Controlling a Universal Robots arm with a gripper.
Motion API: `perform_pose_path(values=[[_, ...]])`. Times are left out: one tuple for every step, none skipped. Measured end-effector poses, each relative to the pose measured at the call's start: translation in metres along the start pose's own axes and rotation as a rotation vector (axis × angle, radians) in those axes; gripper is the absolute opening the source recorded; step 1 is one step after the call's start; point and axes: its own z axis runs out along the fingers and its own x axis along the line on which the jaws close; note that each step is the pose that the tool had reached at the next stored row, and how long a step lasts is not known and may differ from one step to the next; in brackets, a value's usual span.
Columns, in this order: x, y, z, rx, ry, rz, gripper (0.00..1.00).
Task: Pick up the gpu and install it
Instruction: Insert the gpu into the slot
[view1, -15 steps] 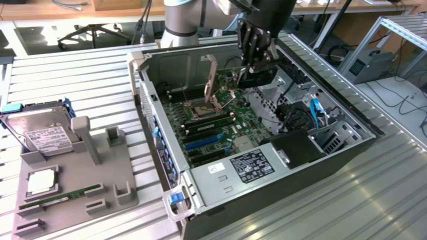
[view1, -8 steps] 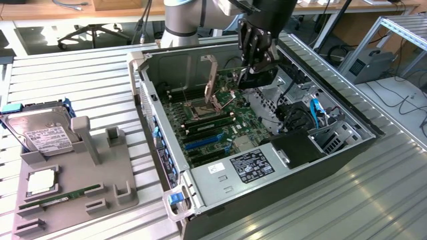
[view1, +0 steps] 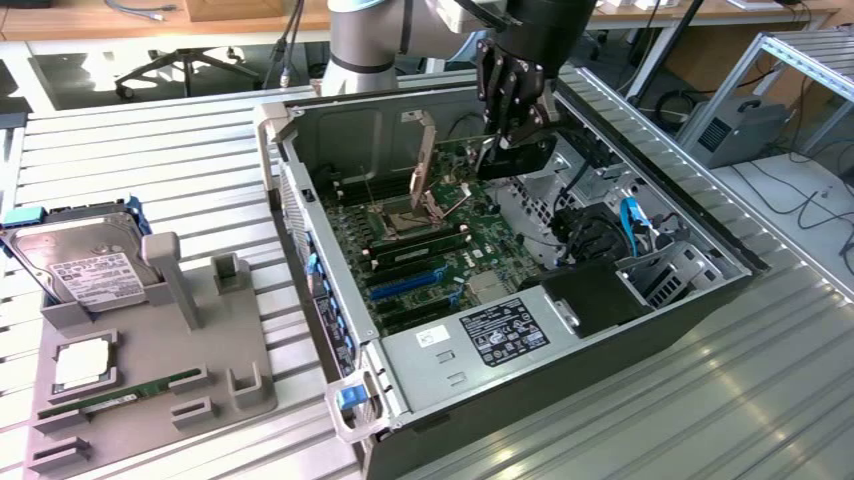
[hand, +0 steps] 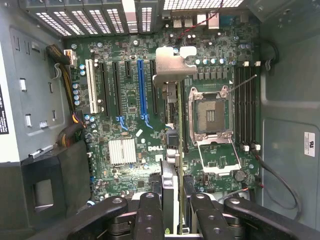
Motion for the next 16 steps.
perform_pose_path(values=[[0.0002, 0.0000, 0.0001, 0.0000, 0.0000, 0.000, 0.27], [0.0004, 0.0000, 0.0002, 0.0000, 0.0000, 0.000, 0.27], [0.0005, 0.0000, 0.0004, 0.0000, 0.0000, 0.000, 0.27], [0.0007, 0.0000, 0.0005, 0.0000, 0.0000, 0.000, 0.27], [0.0009, 0.0000, 0.0006, 0.0000, 0.0000, 0.000, 0.27], [0.0011, 0.0000, 0.0008, 0.0000, 0.0001, 0.000, 0.27], [0.0012, 0.0000, 0.0009, 0.0000, 0.0001, 0.000, 0.27], [0.0014, 0.0000, 0.0011, 0.0000, 0.0001, 0.000, 0.27], [0.0016, -0.0001, 0.0012, 0.0000, 0.0001, 0.000, 0.27], [0.0017, 0.0000, 0.0013, 0.0000, 0.0001, 0.000, 0.27], [0.0019, -0.0001, 0.0014, 0.0000, 0.0001, 0.000, 0.27], [0.0020, 0.0000, 0.0015, 0.0000, 0.0001, 0.000, 0.27], [0.0023, -0.0001, 0.0018, 0.0000, 0.0001, 0.000, 0.27], [0.0026, -0.0001, 0.0021, 0.0000, 0.0001, 0.000, 0.27], [0.0027, -0.0001, 0.0021, 0.0000, 0.0001, 0.000, 0.27], [0.0028, -0.0001, 0.0023, -0.0001, 0.0001, 0.000, 0.27]])
